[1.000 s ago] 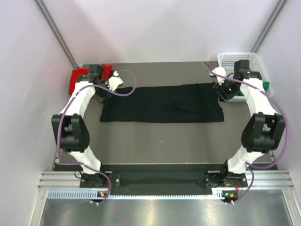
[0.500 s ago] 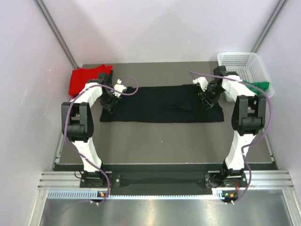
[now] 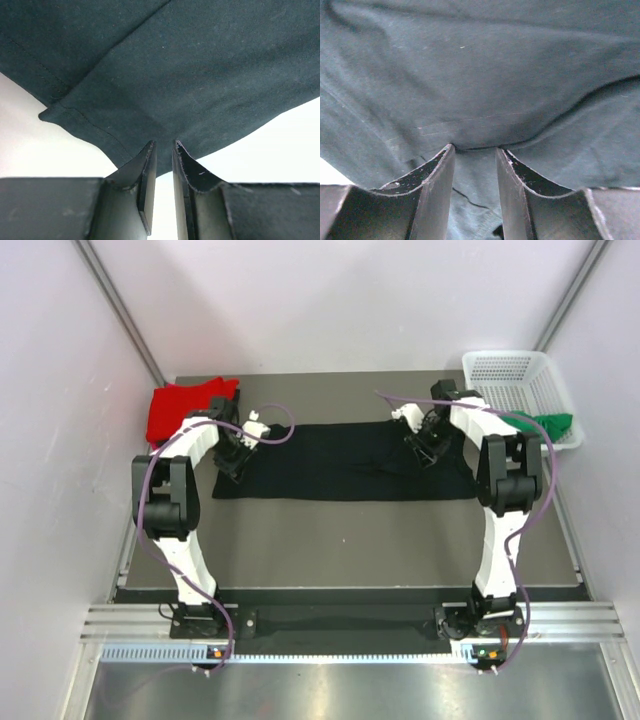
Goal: Fold and stack the t-shirts
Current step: Fold the tshirt
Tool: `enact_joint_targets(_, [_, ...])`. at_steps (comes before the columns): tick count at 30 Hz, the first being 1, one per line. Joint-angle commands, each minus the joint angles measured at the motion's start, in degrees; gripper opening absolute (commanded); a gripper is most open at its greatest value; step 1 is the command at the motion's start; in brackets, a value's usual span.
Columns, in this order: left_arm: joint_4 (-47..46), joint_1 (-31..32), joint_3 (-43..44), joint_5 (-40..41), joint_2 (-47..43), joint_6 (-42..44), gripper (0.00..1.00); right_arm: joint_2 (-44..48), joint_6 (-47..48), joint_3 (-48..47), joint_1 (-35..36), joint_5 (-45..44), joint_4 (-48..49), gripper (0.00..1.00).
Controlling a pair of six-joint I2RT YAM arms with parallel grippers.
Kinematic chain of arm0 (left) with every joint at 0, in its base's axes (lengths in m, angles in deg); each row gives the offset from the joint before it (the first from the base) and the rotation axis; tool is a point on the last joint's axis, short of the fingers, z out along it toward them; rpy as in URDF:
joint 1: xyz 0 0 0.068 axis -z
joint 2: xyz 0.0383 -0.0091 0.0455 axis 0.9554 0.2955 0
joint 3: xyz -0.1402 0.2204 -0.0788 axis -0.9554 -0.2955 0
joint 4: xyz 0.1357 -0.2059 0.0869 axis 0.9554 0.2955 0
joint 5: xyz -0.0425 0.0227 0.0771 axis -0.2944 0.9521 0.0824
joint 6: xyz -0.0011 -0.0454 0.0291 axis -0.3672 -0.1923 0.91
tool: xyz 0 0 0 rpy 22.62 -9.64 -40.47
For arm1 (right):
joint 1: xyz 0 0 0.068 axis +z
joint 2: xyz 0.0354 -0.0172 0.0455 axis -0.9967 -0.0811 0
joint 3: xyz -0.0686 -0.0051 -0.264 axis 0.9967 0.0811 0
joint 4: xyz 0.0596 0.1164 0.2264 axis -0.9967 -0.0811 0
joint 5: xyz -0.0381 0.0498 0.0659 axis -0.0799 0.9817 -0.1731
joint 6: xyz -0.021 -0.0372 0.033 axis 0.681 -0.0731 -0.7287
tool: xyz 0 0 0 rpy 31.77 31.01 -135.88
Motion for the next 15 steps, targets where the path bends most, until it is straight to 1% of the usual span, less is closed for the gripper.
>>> enact_joint_targets(1, [-1.02, 0.11, -0.76, 0.03, -0.75, -0.90, 0.24, -0.66, -0.78, -4.54, 0.68, -1.03, 1.97, 0.39])
enact_joint_targets(4, [-1.29, 0.11, -1.02, 0.20, -0.75, -0.90, 0.24, -2.15, -1.57, -7.87, 1.82, 0.11, 1.97, 0.40])
enact_joint_targets(7, [-1.37, 0.11, -1.20, 0.55, -0.75, -0.73, 0.24, -5.31, -3.23, -16.65, 4.54, 2.57, 1.53, 0.41])
enact_joint_targets(8, [-1.38, 0.11, -1.20, 0.56, -0.75, -0.81, 0.24, -7.84, -5.15, -20.07, 5.34, 3.28, 1.10, 0.41])
enact_joint_targets(9, [-1.29, 0.11, -1.20, 0.64, -0.75, -0.72, 0.24, -9.35, -6.22, -28.37, 6.13, 3.98, 0.75, 0.42])
enact_joint_targets(11, [-1.11, 0.11, -1.29, 0.64, -0.92, -0.72, 0.24, -11.73, -8.41, -38.68, 8.68, 4.69, 0.39, 0.42])
enact_joint_targets(13, [-0.94, 0.11, -1.37, 0.56, -1.45, -0.72, 0.24, -9.46, -8.34, -38.22, 10.78, 4.17, 2.14, 0.43])
enact_joint_targets(14, [-0.94, 0.11, -1.46, 0.47, -1.80, -0.72, 0.24, -6.58, -8.51, -37.16, 11.32, 3.73, 3.19, 0.44])
enact_joint_targets(15, [-0.94, 0.11, -1.55, 0.29, -2.24, -0.72, 0.25, -5.16, -8.51, -34.37, 11.41, 3.81, 2.77, 0.48])
